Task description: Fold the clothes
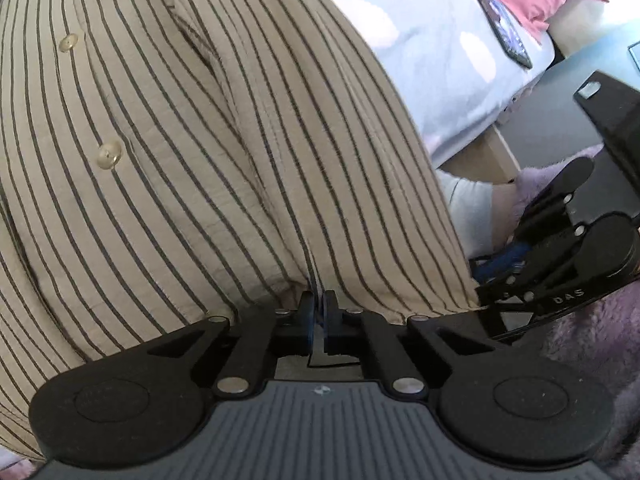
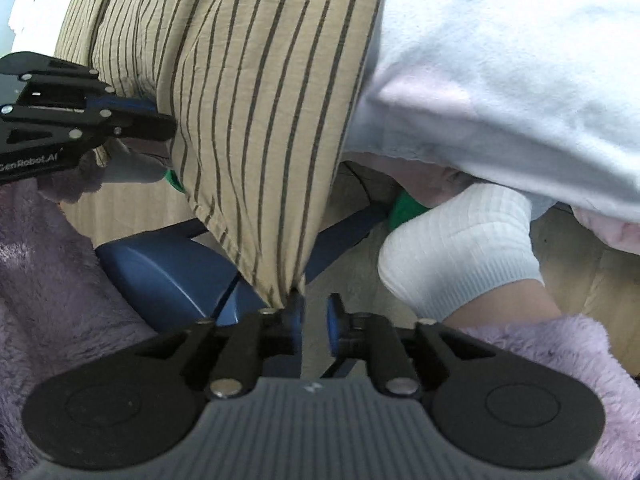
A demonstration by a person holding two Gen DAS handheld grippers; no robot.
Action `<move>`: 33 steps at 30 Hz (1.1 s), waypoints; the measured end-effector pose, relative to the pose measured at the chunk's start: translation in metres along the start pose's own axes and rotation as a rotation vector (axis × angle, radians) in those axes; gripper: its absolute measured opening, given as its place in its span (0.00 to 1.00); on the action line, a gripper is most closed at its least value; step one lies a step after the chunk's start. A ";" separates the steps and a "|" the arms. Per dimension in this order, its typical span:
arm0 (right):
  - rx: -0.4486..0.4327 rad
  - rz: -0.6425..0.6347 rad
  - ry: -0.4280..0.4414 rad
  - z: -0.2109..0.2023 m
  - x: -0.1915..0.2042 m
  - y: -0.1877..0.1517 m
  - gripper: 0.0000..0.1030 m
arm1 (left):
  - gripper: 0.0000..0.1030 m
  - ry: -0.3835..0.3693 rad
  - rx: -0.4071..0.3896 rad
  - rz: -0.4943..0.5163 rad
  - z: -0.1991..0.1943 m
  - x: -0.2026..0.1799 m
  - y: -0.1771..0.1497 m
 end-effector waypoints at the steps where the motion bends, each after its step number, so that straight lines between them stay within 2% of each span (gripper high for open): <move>1: -0.004 -0.004 -0.026 0.000 -0.001 0.002 0.45 | 0.01 0.005 0.014 0.001 0.001 0.001 -0.002; 5: -0.013 -0.008 -0.068 -0.007 -0.007 0.004 0.51 | 0.09 0.036 0.034 0.008 -0.002 0.002 -0.009; 7: -0.035 -0.028 -0.115 -0.010 -0.006 0.005 0.65 | 0.15 0.021 0.011 -0.018 -0.007 0.005 -0.008; 9: -0.070 -0.035 -0.154 -0.016 -0.006 0.007 0.69 | 0.16 0.019 -0.004 -0.029 -0.011 0.007 -0.008; 11: -0.089 -0.018 -0.164 -0.020 -0.007 0.008 0.69 | 0.16 0.024 -0.006 -0.024 -0.011 0.007 -0.007; 15: -0.054 0.029 -0.133 -0.014 -0.015 0.005 0.69 | 0.16 0.035 0.006 0.006 -0.009 0.002 -0.005; 20: -0.031 0.052 -0.106 -0.008 -0.018 -0.002 0.70 | 0.18 0.037 -0.037 0.004 -0.021 0.005 0.001; 25: -0.070 0.162 -0.034 -0.018 -0.031 -0.005 0.70 | 0.18 0.062 -0.035 0.037 -0.025 0.006 0.003; 31: -0.083 0.076 -0.057 -0.020 -0.016 -0.010 0.70 | 0.18 0.080 -0.044 0.049 -0.027 0.004 0.011; 33: -0.073 0.099 -0.047 -0.018 -0.020 -0.010 0.70 | 0.18 0.085 -0.045 0.049 -0.027 0.004 0.012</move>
Point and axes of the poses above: each gripper's, at about its wrist camera, not at the fingertips, and z roughly the way its jaws point, x to its left, y to its top, the point moved 7 cm from there along z, roughly the way its jaws point, and after that the axes turned 7 degrees about z, right-handed, at the moved point
